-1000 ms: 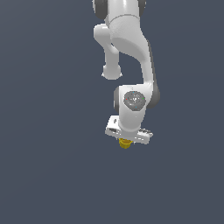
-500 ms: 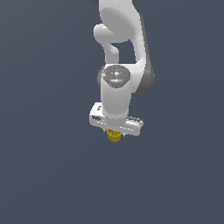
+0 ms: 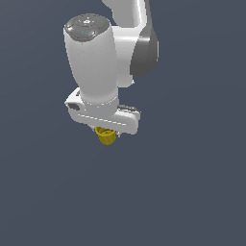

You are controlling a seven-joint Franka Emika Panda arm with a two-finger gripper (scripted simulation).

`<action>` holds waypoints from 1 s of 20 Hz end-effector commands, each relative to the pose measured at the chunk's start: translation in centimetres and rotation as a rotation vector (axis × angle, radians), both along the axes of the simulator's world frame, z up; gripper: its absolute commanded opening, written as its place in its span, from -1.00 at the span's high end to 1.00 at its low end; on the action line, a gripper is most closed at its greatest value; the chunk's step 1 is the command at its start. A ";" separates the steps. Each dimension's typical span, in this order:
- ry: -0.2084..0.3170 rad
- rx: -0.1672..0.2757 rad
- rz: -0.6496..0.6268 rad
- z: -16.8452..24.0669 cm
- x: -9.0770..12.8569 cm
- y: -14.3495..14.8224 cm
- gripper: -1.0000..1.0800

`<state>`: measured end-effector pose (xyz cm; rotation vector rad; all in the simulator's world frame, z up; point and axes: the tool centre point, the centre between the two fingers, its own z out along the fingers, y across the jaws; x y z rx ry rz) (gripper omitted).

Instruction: Pick up the object and move it to a goal position.

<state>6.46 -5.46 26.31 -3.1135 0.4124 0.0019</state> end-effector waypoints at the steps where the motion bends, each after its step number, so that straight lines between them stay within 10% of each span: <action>1: -0.001 0.000 0.001 2.6 0.1 -1.6 1.00; 20: -0.001 -0.001 0.001 15.5 1.2 -10.0 1.00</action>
